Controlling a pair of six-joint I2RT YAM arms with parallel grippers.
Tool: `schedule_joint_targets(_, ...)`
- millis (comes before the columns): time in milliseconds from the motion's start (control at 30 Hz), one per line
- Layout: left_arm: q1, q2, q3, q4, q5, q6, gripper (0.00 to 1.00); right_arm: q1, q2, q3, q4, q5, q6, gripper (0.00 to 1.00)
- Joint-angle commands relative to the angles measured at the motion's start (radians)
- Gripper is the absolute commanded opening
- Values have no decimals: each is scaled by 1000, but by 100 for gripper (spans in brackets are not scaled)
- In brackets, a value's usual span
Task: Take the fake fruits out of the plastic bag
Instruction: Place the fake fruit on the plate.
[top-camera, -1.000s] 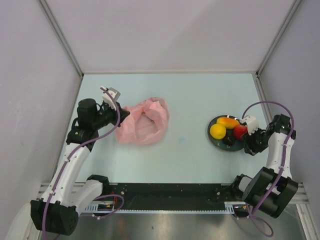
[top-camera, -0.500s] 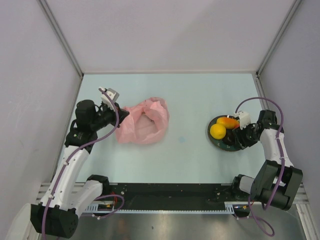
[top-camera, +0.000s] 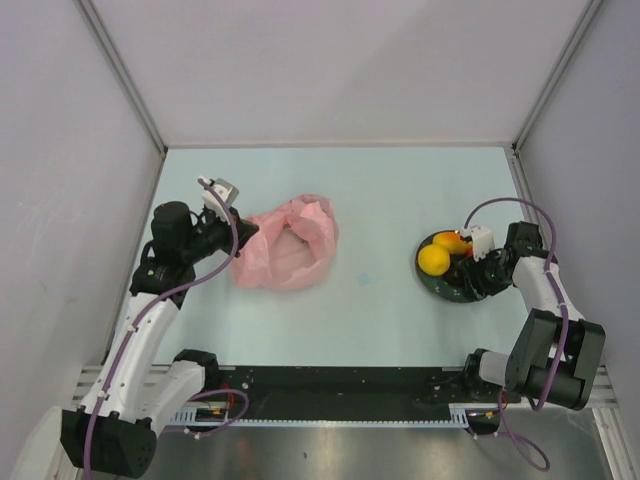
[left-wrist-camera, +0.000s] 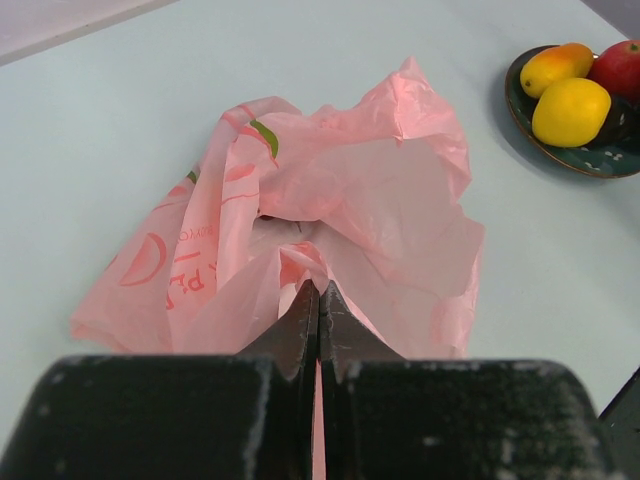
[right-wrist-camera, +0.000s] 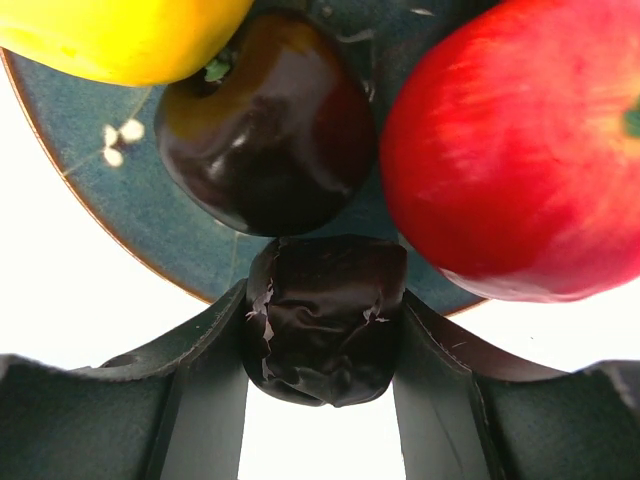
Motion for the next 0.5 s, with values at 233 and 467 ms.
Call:
schedule_joint_targets(233, 7, -2, -13, 29, 18, -4, 0, 17, -48, -20, 16, 24, 44, 66)
schedule_joint_targets(467, 6, -3, -25, 37, 24, -10, 0, 22, -114, -22, -28, 41, 51, 94)
